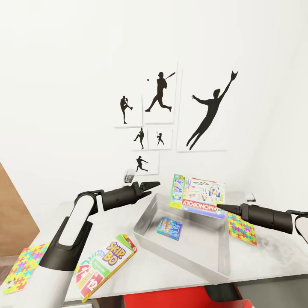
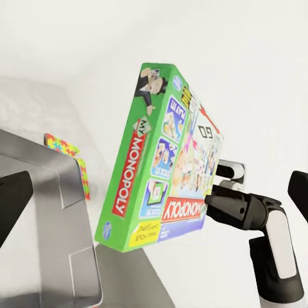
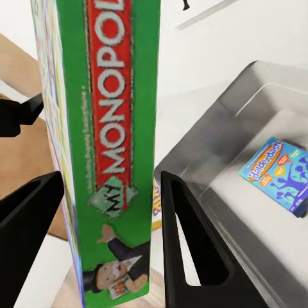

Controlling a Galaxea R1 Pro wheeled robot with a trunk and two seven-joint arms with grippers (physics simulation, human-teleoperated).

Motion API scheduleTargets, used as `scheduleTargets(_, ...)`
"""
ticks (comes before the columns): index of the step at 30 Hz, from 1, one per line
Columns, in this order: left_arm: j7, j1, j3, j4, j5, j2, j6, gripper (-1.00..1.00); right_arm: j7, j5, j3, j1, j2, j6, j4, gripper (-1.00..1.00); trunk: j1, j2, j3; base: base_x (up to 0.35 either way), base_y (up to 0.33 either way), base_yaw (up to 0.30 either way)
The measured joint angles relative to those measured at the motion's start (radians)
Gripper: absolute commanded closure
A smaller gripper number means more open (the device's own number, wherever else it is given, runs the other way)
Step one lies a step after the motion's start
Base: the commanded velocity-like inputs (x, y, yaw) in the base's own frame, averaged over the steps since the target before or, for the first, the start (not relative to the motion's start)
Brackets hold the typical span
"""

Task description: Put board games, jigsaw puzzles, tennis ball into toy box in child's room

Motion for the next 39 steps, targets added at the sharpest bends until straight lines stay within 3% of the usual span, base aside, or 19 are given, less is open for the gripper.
scheduleTargets(16, -0.027, 0.001, -0.002, 0.001, -0.009, 0.015, 0.001, -1.00, 0.049, 0.002, 0.026, 0.001, -0.028, -0.001, 0.000, 1.00, 0.000, 0.000, 0.000, 0.000, 0.000, 0.000)
scheduleTargets(23, -0.028, 0.001, -0.003, 0.003, -0.010, 0.012, 0.000, -1.00, 0.092, 0.002, 0.053, 0.000, -0.053, 0.002, -0.001, 1.00, 0.000, 0.000, 0.000, 0.000, 0.000, 0.000)
scheduleTargets(30, -0.028, -0.002, -0.006, 0.023, -0.012, 0.004, -0.002, -1.00, 0.110, 0.003, 0.063, 0.000, -0.060, 0.001, -0.001, 1.00, 0.000, 0.000, 0.000, 0.000, 0.000, 0.000)
scheduleTargets(39, -0.028, -0.008, -0.051, 0.053, -0.020, -0.009, -0.006, -1.00, 0.116, 0.003, 0.075, 0.000, -0.062, 0.002, -0.001, 1.00, 0.000, 0.000, 0.000, 0.000, 0.000, 0.000)
